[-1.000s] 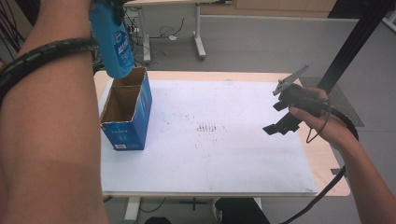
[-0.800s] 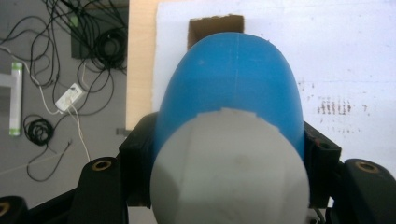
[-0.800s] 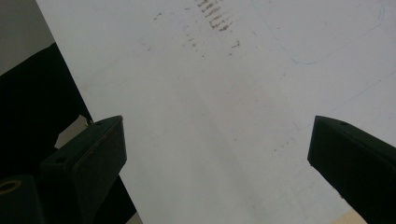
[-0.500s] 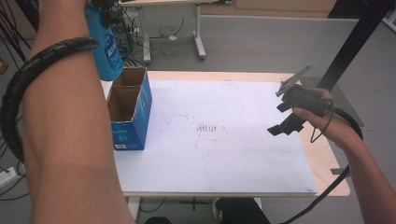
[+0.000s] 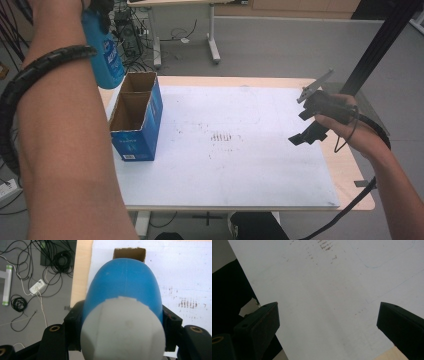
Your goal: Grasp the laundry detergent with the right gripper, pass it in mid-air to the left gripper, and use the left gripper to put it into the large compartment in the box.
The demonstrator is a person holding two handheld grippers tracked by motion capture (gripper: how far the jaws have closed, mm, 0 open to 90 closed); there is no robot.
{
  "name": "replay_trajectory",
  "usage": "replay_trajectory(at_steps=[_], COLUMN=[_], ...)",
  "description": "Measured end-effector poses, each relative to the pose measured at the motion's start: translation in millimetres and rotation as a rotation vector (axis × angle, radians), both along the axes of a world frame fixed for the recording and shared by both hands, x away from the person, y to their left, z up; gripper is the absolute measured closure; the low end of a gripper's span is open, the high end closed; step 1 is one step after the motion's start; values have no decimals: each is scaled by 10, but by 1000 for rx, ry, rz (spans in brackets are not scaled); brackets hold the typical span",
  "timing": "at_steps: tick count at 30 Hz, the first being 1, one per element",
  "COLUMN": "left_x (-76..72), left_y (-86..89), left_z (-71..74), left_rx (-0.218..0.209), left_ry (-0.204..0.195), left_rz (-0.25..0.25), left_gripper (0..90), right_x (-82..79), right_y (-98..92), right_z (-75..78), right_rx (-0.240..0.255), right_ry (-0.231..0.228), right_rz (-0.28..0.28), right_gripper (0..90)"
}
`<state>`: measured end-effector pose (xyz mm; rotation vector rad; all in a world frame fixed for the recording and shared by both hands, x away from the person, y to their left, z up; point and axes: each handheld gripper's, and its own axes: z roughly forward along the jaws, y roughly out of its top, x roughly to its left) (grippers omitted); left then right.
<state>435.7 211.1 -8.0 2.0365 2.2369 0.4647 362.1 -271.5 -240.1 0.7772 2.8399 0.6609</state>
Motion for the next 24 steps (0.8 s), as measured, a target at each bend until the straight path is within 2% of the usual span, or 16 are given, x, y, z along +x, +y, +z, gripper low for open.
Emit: replay_trajectory(at_steps=[7,11,19,24], left_x=[-1,17,43,60], left_y=[35,46,63,77], left_z=[-41,-85,-161,-261], left_rx=[-5,-3,-8,-10], left_ry=[-7,7,3,6], left_rz=[4,0,4,8], left_gripper=[371,372,372,372], right_x=[-1,1,4,-3], right_y=[43,52,49,41], right_z=[7,12,-3,-15], right_rx=[-12,-20,-33,-37], right_ry=[4,1,1,5], right_rz=[9,7,2,-4], right_gripper=[45,45,46,46])
